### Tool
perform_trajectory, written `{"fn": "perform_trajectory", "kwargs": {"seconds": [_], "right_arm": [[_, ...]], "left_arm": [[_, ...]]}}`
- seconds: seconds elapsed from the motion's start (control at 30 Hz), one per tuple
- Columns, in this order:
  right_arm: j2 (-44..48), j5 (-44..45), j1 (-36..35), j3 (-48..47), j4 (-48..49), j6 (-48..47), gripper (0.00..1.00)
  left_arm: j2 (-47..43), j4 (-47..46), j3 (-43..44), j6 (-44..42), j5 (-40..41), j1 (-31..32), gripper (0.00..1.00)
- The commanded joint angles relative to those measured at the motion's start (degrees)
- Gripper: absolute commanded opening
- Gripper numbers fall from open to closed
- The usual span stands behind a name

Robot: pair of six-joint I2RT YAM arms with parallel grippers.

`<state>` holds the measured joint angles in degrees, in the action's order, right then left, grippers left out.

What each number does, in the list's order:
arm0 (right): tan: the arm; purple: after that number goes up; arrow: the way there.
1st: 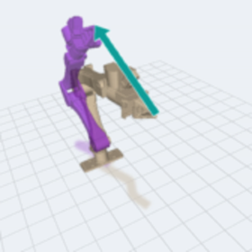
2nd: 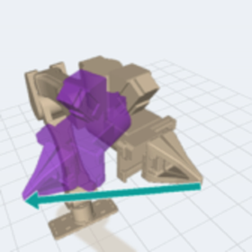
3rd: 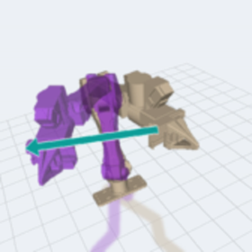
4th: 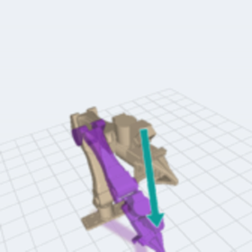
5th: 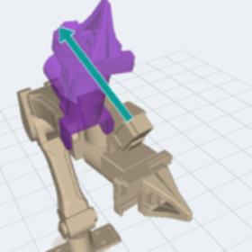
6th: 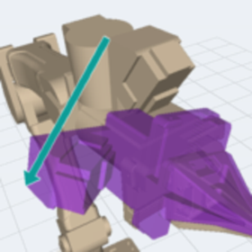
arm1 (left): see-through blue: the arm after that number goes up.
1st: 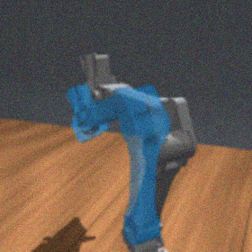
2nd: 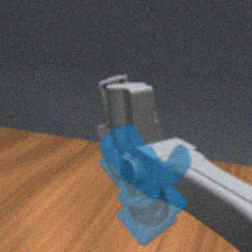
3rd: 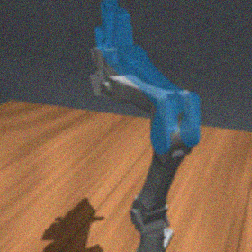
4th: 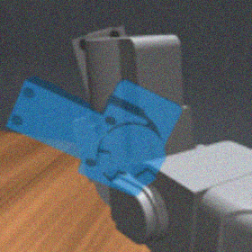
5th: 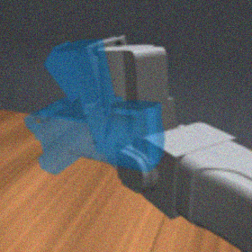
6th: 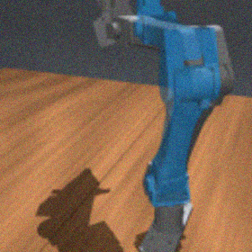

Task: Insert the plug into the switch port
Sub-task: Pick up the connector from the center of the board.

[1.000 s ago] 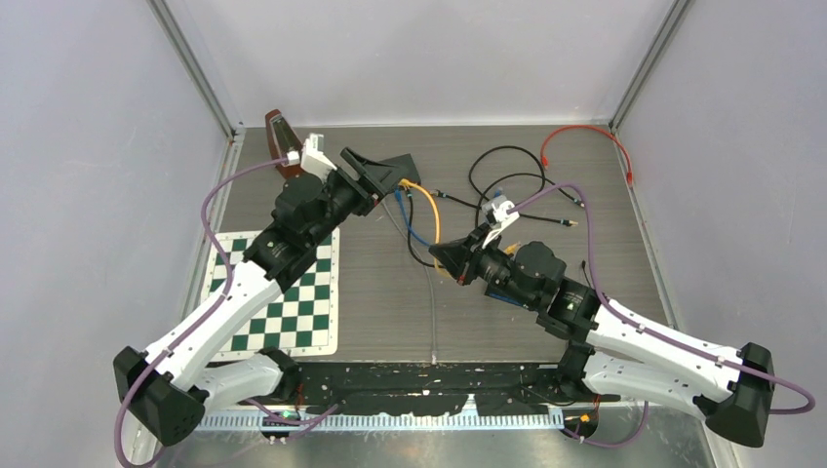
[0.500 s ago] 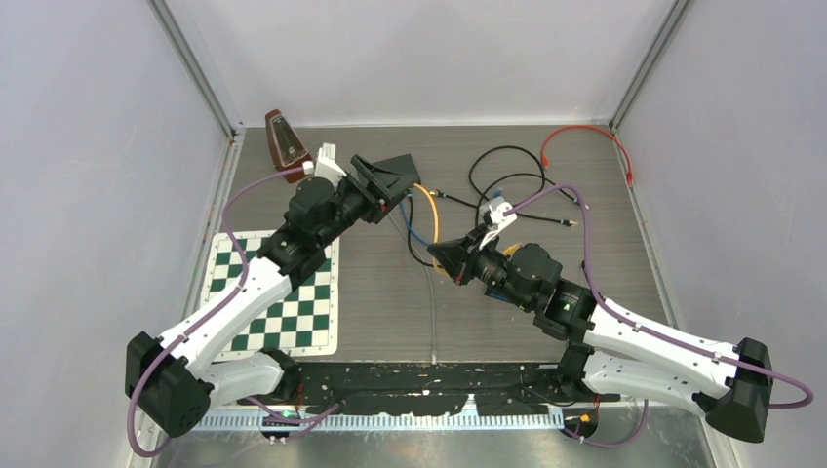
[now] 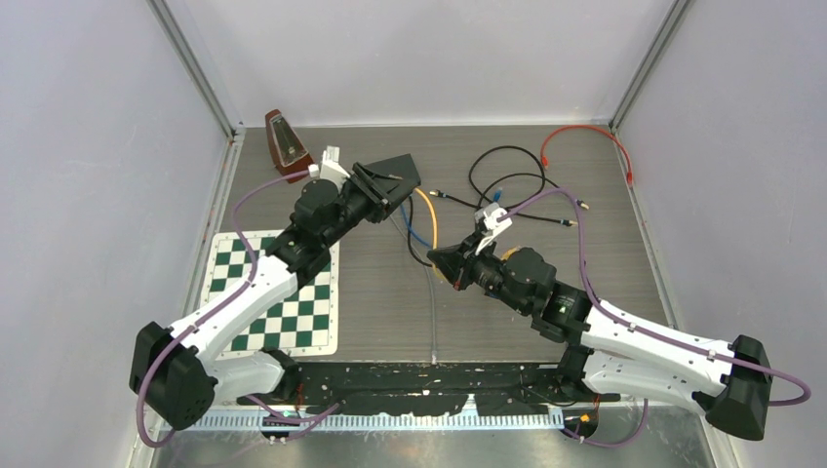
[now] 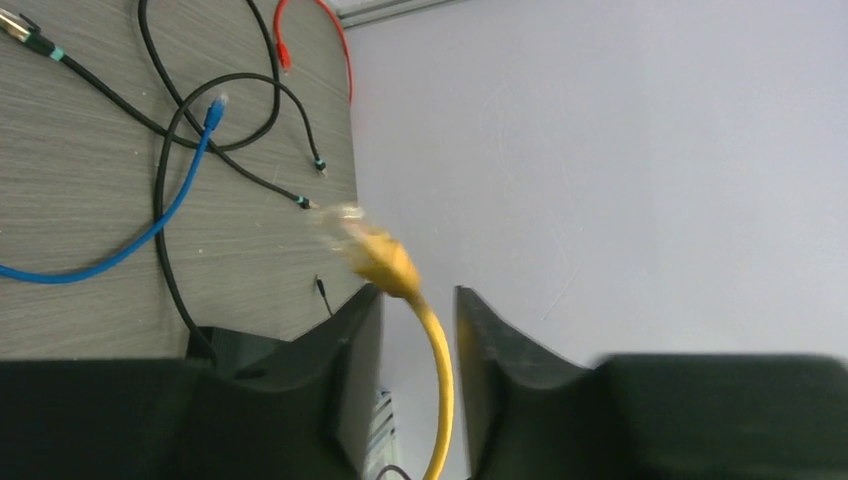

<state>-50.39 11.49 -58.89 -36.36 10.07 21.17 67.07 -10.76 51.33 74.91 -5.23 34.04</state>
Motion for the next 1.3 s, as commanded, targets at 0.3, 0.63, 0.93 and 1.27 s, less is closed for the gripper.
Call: {"fn": "perform_trajectory", "kwargs": {"seconds": [0.3,0.63,0.93,1.27], "right_arm": [[1.9,5.5,-0.2,-0.4,-0.6,-4.2,0.39],[6.4,-7.9,8.8,-14.2,-13.8,-13.9,0.76],[-2.4,-50.3,27.2,-24.3,-15.5,-16.6,0.78],[-8.6,-65.7,28.1,-24.5,-11.7,-29.6,0.71]], "left_arm": [[-2.6,-1.9,1.1,-16.5,-3.7,-1.3,0.0],[-4.8,19.5,11.9,-63.0,-24.5,-2.0,0.0],[-2.3,37.4,18.3,-84.2,-41.6,-2.1,0.0],[3.0,50.4,24.4,-92.0,-49.8,-2.1,0.01]]}}
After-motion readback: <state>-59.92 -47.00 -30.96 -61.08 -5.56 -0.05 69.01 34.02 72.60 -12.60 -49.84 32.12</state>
